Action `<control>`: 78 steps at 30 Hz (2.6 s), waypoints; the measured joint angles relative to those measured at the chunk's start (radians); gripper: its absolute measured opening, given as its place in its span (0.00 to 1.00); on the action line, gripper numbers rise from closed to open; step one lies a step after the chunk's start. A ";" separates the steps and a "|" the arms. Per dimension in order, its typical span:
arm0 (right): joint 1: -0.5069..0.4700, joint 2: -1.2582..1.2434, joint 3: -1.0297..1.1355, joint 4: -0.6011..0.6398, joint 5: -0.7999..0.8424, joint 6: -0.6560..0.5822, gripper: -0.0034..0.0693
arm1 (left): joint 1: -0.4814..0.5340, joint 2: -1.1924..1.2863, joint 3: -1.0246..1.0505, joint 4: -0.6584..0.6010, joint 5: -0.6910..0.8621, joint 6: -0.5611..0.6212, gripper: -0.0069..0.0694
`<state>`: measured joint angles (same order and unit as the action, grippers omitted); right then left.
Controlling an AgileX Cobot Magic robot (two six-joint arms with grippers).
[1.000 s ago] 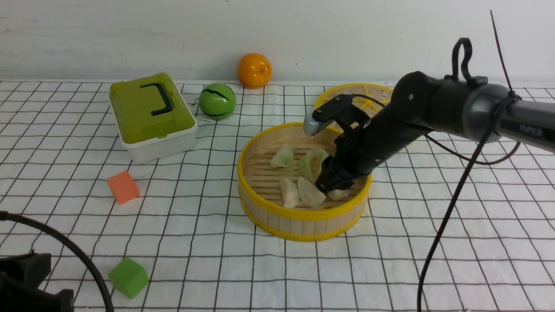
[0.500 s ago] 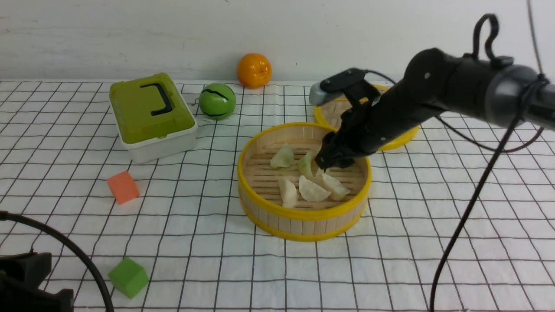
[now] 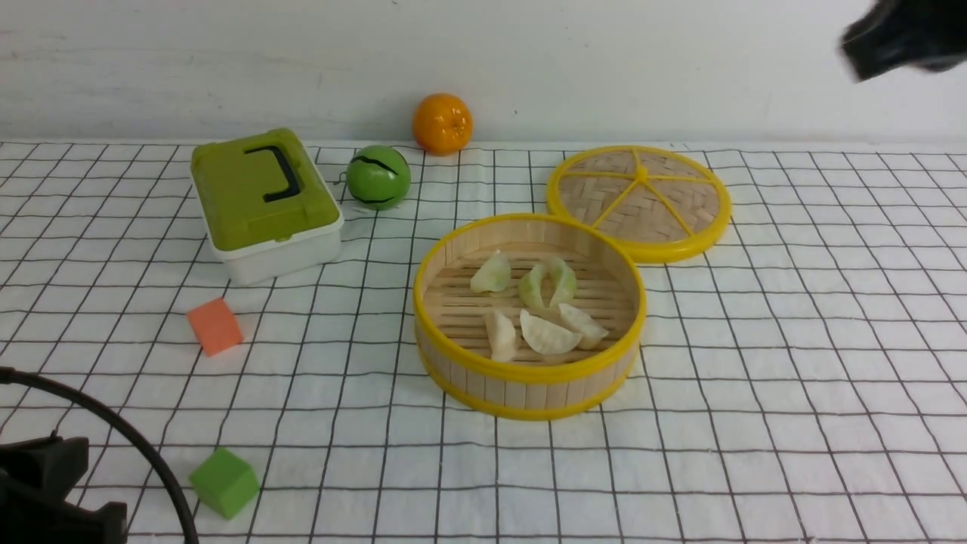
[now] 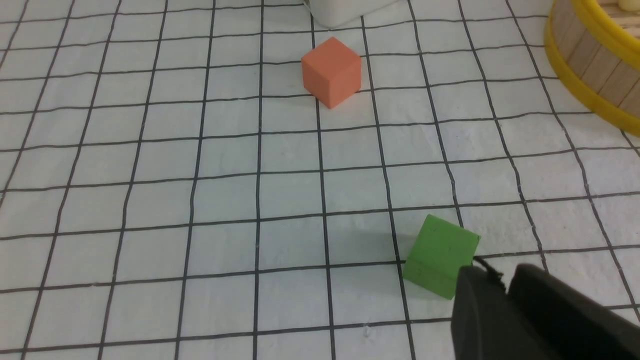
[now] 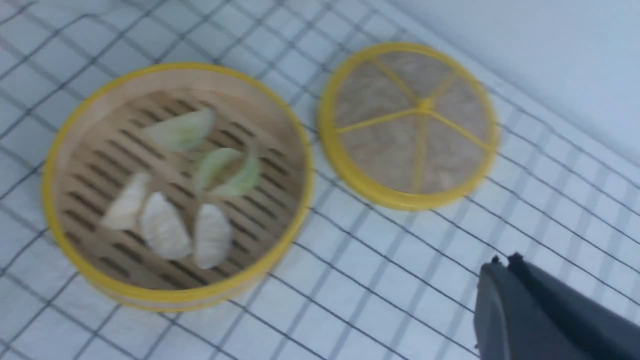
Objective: Put the dumplings into the steamer on the table with the white tablecloth.
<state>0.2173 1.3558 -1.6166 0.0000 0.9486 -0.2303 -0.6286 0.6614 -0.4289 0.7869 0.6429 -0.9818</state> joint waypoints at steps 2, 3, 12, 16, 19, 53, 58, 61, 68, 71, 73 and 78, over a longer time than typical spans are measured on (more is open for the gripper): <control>-0.032 -0.133 0.075 -0.057 -0.010 0.088 0.02 | 0.000 0.000 0.000 0.000 0.000 0.000 0.20; -0.041 -0.194 0.126 -0.070 -0.030 0.111 0.03 | 0.000 0.000 0.000 0.000 0.000 0.000 0.21; -0.045 -0.828 0.885 -0.082 -0.591 0.278 0.03 | 0.000 0.000 0.000 0.000 0.000 0.000 0.21; -0.045 -1.048 1.198 -0.082 -0.793 0.296 0.04 | 0.000 0.000 0.000 0.000 0.000 0.000 0.22; -0.045 -1.213 1.413 -0.082 -0.893 0.297 0.04 | 0.000 0.000 0.000 0.000 0.000 0.000 0.22; -0.148 -1.366 1.638 -0.081 -0.576 0.375 0.05 | 0.000 0.000 0.000 0.000 0.001 0.000 0.27; -0.148 -1.366 1.637 -0.081 -0.572 0.375 0.05 | 0.000 0.000 0.000 0.000 0.001 0.000 0.28; -0.148 -1.366 1.637 -0.081 -0.572 0.375 0.06 | 0.000 0.000 0.000 0.000 0.001 0.000 0.28; -0.148 -1.366 1.637 -0.081 -0.572 0.375 0.07 | 0.000 0.000 0.000 0.000 0.001 0.000 0.29; -0.148 -1.366 1.637 -0.081 -0.572 0.375 0.08 | 0.000 -0.016 0.020 0.002 -0.007 0.000 0.30; -0.148 -1.366 1.637 -0.081 -0.572 0.375 0.08 | 0.000 -0.057 0.050 0.002 -0.004 0.000 0.30; -0.148 -1.366 1.637 -0.081 -0.571 0.375 0.09 | 0.033 -0.239 0.113 0.002 -0.075 -0.003 0.30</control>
<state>0.0693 -0.0100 0.0207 -0.0815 0.3776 0.1452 -0.5958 0.4220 -0.3160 0.7884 0.5684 -0.9848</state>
